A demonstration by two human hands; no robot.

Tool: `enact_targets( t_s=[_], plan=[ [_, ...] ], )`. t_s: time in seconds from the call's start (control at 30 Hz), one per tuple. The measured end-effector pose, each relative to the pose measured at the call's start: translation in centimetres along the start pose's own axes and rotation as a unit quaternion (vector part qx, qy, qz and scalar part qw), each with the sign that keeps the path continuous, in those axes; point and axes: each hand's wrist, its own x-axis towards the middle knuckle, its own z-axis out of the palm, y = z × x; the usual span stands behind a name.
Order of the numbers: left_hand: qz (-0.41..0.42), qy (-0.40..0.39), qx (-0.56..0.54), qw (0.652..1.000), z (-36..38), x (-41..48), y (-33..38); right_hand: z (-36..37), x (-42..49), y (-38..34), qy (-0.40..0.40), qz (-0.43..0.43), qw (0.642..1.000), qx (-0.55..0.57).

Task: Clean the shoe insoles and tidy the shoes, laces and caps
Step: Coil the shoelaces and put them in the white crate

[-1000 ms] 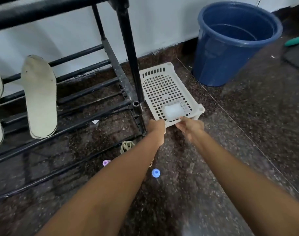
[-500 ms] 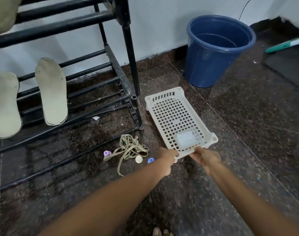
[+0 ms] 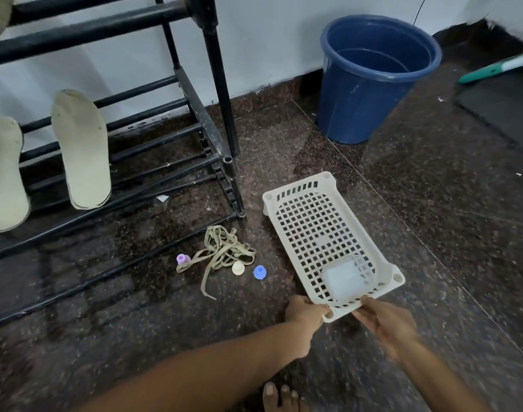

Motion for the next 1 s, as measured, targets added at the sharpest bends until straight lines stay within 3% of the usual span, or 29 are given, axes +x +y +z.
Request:
enact_targets(
  t_s=[0.13, 0.27, 0.4, 0.6, 0.8, 1.0],
  plan=[
    [0.045, 0.039, 0.025, 0.998, -0.9, -0.7, 1.8, -0.1, 0.4, 0.0, 0.077, -0.059, 0.994, -0.057],
    [0.112, 0.06, 0.049, 0.991, -4.0, -2.2, 5.2, 0.8, -0.5, 0.0, 0.207, -0.144, 0.948, -0.195],
    [0.157, 0.09, 0.051, 0.982, -7.9, -3.0, 8.4, 2.7, -1.9, -0.3, 0.224, -0.18, 0.94, -0.187],
    [0.204, 0.154, 0.031, 0.966, -12.2, -2.3, 10.0, 9.3, -2.4, 0.8, 0.072, -0.291, 0.929, -0.215],
    [0.242, 0.182, 0.021, 0.953, -14.0, -0.6, 10.5, 17.9, -2.2, 1.9, -0.067, -0.341, 0.893, -0.286],
    [0.263, 0.219, 0.076, 0.936, -16.1, 1.1, 10.4, 22.2, -1.0, 2.6, -0.121, -0.367, 0.863, -0.327]
  ],
)
